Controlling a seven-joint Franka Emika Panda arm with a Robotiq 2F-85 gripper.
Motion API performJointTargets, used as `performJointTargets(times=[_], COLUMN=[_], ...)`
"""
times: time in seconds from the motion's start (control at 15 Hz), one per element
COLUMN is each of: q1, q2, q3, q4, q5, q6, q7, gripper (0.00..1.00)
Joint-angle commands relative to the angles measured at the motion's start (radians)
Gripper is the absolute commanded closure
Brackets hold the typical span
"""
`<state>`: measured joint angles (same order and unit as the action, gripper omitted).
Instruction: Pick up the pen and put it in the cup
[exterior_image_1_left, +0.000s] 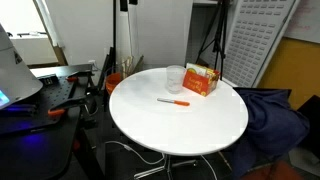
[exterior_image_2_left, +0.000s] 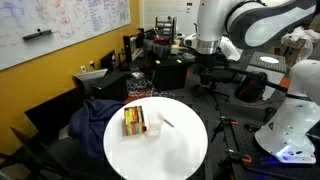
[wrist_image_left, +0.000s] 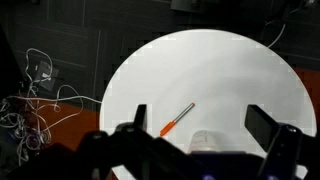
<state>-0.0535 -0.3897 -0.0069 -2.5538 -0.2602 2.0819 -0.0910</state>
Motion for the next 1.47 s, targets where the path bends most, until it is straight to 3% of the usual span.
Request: performJointTargets(times=[0.0, 0.53, 0.93, 1.4], q1=[0.006, 0.007, -0.023, -0.108], q2=[0.000, -0.002, -0.013, 0.017], q3=[-0.006, -0.011, -0.022, 0.004], q4=[0.001, -0.004, -0.044, -0.131], q5=[-0.002, -0.002, -0.033, -0.082], q6=[-0.002, 0.015, 0.153, 0.387], q7=[0.002, -0.006, 0.036, 0.291], gripper=[0.00, 0.00, 0.00, 0.00])
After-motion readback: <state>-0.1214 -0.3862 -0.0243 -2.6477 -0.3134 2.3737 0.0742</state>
